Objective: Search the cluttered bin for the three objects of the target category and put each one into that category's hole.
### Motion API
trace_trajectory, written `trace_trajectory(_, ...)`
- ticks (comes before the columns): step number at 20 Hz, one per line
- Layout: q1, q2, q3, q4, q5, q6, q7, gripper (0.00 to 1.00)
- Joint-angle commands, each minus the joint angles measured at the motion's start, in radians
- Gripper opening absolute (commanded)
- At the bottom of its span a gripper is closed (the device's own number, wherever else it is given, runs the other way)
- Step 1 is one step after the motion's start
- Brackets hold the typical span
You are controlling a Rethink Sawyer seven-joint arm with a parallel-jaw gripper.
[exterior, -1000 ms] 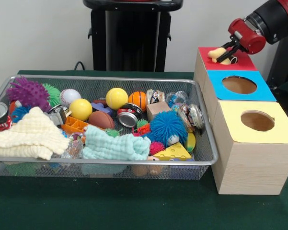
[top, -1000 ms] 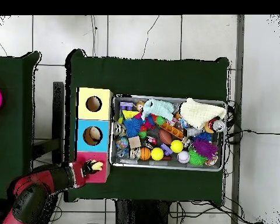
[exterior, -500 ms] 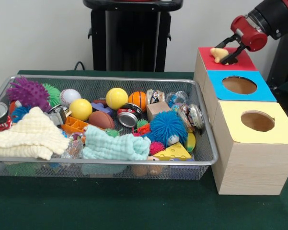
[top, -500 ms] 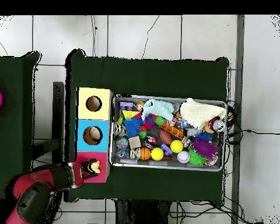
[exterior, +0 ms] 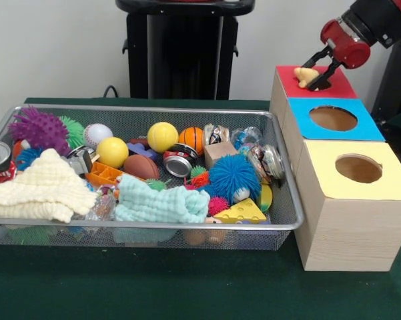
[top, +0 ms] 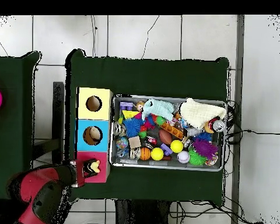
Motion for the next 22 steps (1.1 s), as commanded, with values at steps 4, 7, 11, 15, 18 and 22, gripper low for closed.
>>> trace_trajectory(4,-0.117,-0.121,0.288,0.055,-0.01,-0.213,-0.047,1.0)
trace_trajectory(7,-0.141,-0.14,0.333,0.032,0.015,-0.208,-0.02,1.0)
trace_trajectory(11,-0.136,-0.155,0.326,-0.017,0.012,-0.117,0.049,1.0)
trace_trajectory(15,-0.173,-0.251,0.404,0.046,0.053,-0.16,0.019,1.0)
trace_trajectory(18,-0.199,-0.307,0.445,0.068,0.068,-0.165,0.008,1.0)
trace_trajectory(22,-0.228,-0.342,0.494,0.09,0.07,-0.207,0.011,1.0)
